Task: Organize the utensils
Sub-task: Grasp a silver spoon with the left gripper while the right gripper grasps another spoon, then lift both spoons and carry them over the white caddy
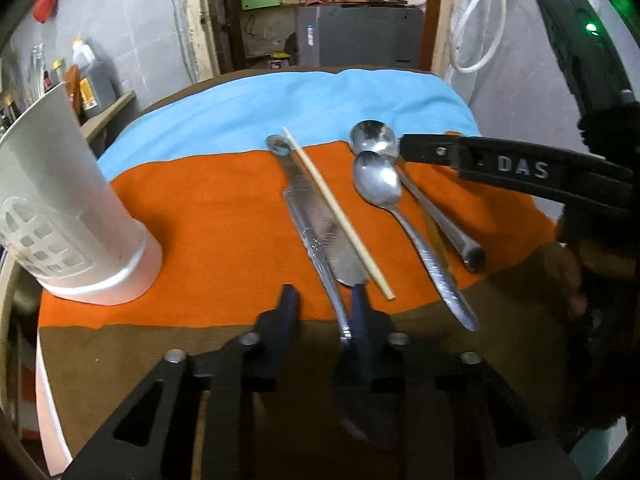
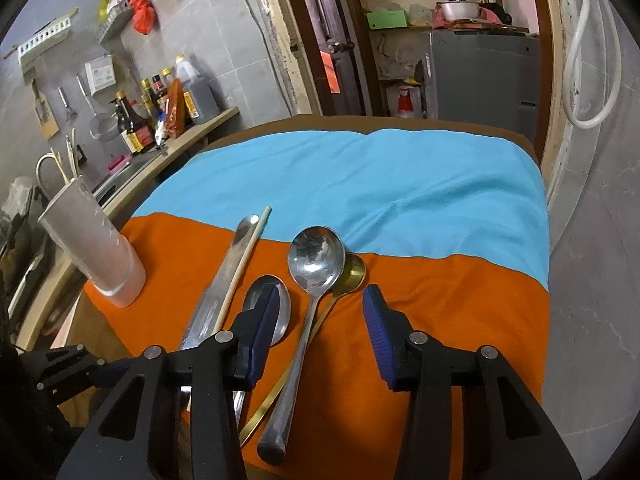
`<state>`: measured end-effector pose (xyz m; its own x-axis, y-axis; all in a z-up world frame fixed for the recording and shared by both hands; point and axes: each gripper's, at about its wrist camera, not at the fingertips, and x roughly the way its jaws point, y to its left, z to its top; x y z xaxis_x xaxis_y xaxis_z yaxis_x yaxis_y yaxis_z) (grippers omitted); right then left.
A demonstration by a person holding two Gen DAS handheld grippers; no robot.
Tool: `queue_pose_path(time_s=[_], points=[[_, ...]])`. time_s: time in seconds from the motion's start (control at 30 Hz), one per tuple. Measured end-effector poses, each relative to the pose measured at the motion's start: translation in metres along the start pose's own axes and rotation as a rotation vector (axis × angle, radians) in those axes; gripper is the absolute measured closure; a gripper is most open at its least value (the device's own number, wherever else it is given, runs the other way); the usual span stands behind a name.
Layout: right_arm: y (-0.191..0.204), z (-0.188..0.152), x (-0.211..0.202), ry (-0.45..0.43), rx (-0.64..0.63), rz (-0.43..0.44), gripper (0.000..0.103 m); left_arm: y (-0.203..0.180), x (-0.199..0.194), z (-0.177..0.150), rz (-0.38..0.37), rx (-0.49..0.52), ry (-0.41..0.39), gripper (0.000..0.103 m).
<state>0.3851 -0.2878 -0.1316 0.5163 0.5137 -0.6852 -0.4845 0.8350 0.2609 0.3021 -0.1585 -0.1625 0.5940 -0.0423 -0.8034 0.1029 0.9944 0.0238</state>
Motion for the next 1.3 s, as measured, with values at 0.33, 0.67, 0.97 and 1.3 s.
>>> queue_pose_path(time_s=[0.33,0.67,0.97,1.3], points=[[0.026,-0.001,0.009,0.043,-0.074,0.013,0.064,0.035,-0.005,-0.007,0.108,-0.092,-0.007,0.097],[0.049,0.001,0.039,0.176,-0.126,-0.025,0.066,0.055,-0.015,-0.018,0.120,-0.154,0.032,0.097],[0.057,0.003,0.049,0.169,-0.102,-0.113,0.065,0.064,0.004,0.008,0.162,-0.161,0.091,0.089],[0.050,0.001,0.044,0.150,-0.052,-0.090,0.068,0.066,0.017,0.021,0.181,-0.171,0.107,0.094]])
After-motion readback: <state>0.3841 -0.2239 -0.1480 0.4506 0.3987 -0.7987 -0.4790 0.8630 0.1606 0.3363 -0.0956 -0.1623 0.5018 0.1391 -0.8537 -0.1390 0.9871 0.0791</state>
